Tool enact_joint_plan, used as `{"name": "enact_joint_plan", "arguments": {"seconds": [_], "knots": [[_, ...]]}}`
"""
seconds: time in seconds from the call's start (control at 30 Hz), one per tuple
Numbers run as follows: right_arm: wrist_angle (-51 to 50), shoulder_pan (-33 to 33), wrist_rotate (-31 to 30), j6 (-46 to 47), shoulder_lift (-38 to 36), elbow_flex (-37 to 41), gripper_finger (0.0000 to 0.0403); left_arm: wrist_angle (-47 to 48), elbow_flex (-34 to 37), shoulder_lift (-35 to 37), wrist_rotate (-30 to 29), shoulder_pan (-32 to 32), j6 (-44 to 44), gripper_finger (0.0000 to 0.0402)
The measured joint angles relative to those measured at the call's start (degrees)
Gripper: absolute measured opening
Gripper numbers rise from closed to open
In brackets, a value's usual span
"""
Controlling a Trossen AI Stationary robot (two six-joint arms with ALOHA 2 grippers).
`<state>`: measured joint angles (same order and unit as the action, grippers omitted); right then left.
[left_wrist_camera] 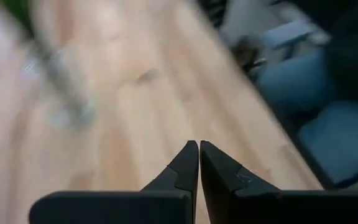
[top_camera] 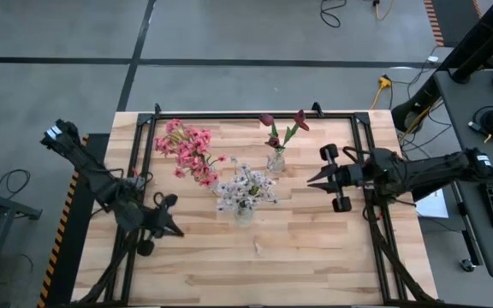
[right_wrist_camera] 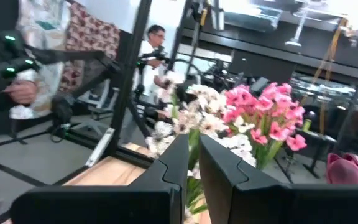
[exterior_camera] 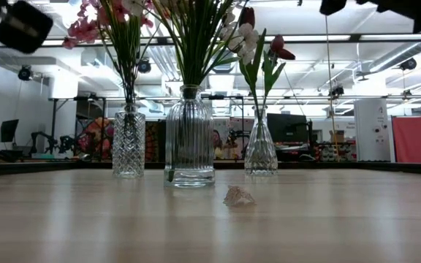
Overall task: Sort flowers into vase by color
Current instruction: Return to Home Position
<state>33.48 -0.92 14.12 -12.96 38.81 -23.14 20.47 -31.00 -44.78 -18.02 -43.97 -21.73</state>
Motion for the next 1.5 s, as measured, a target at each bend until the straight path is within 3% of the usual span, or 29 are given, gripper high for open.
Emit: {"name": "enact_joint_plan", "arguments": {"seconds": [0.13,0.33,0.5,0.67,0.87,1.03,1.5], "knots": [[-4.2,0.4,2.5,-0.1,-5.1,0.2,0.0031,-13.2,5.8,3.1,3.5,0.4,11.3,0.0],[-6.5,1.5,2.6,-0.1,-10.5,1.8,0.0031,-13.4,8.2,12.3,2.6,4.4,19.6,0.0],[-3.7,2.2,2.7,0.9,-11.9,4.9,0.0031,-9.9,6.7,19.5,7.0,9.7,28.6,0.0],[0.7,2.5,2.6,1.9,-11.8,7.3,0.0031,-3.6,6.6,23.1,12.6,13.8,23.7,0.0],[2.5,2.5,2.6,1.9,-11.8,8.0,0.0031,-2.4,11.1,24.9,12.6,13.9,16.5,0.0],[2.5,2.5,5.3,1.9,-12.2,7.9,0.0031,-3.7,13.8,28.2,11.2,13.9,16.8,0.0],[-0.8,2.5,5.4,2.4,-21.6,10.9,0.0031,-4.6,20.7,41.5,11.0,14.1,19.7,0.0]]}}
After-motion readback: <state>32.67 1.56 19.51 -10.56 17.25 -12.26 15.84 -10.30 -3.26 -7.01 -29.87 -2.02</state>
